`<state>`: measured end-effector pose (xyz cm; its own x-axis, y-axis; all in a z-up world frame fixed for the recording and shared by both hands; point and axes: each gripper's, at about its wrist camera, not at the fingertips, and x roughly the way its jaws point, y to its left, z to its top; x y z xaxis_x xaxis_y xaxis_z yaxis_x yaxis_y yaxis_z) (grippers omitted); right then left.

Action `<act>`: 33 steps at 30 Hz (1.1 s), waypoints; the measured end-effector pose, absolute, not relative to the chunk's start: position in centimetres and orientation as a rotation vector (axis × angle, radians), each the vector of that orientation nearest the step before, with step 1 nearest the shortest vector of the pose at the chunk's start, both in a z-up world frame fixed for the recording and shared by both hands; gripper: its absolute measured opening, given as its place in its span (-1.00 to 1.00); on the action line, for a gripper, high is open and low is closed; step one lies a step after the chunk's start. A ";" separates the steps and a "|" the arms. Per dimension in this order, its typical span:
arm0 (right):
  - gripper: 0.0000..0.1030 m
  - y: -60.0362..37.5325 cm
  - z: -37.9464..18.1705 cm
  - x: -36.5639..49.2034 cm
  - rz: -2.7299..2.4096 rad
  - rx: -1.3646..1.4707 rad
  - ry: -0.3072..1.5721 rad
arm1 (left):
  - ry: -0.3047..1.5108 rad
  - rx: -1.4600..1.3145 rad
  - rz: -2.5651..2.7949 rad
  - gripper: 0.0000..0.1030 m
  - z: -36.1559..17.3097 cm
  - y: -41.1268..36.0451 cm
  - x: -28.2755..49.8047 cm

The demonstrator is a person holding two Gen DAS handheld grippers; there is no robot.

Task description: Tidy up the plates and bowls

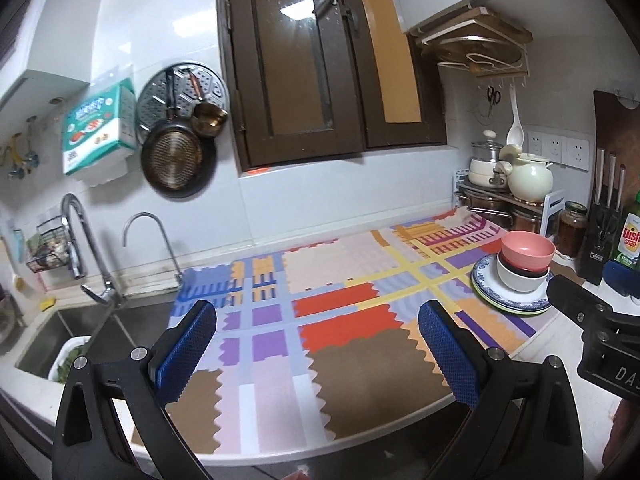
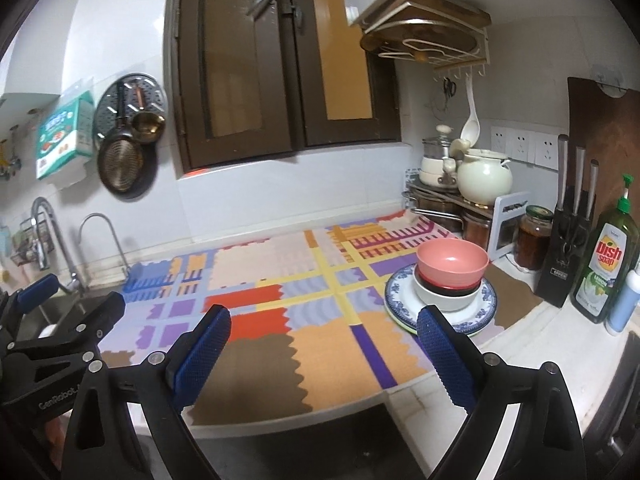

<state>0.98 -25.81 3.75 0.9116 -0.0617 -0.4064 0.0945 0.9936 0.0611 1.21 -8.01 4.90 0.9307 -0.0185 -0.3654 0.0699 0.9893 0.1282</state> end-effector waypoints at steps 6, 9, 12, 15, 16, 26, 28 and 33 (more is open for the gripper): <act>0.85 -26.3 4.0 -1.2 -0.043 0.060 0.420 | 0.368 0.126 -0.009 1.00 5.1 -8.4 -1.6; 0.85 -26.7 4.1 -2.4 -0.033 0.057 0.416 | 0.367 0.123 0.007 1.00 5.1 -8.7 -3.1; 0.85 -27.0 4.2 -3.4 -0.014 0.051 0.412 | 0.365 0.115 0.022 1.00 5.0 -8.9 -4.3; 0.85 -27.2 4.3 -4.4 0.000 0.046 0.408 | 0.367 0.111 0.037 1.00 4.9 -9.0 -5.4; 0.85 -27.2 4.3 -4.8 0.003 0.044 0.408 | 0.369 0.106 0.042 1.00 4.9 -9.0 -5.8; 0.85 -26.9 3.7 -7.3 0.047 0.029 0.420 | 0.387 0.089 0.070 1.00 4.2 -8.9 -8.6; 0.85 -26.9 3.6 -7.7 0.055 0.029 0.423 | 0.389 0.086 0.077 1.00 4.1 -8.8 -8.9; 0.85 -26.9 3.6 -8.3 0.071 0.024 0.421 | 0.378 0.086 0.094 1.00 4.2 -8.8 -9.8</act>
<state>-8.29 -26.85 3.59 0.9103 0.0742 -0.4074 -0.0641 0.9972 0.0383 -9.83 -8.76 4.24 0.9251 0.1077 -0.3642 -0.0757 0.9920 0.1011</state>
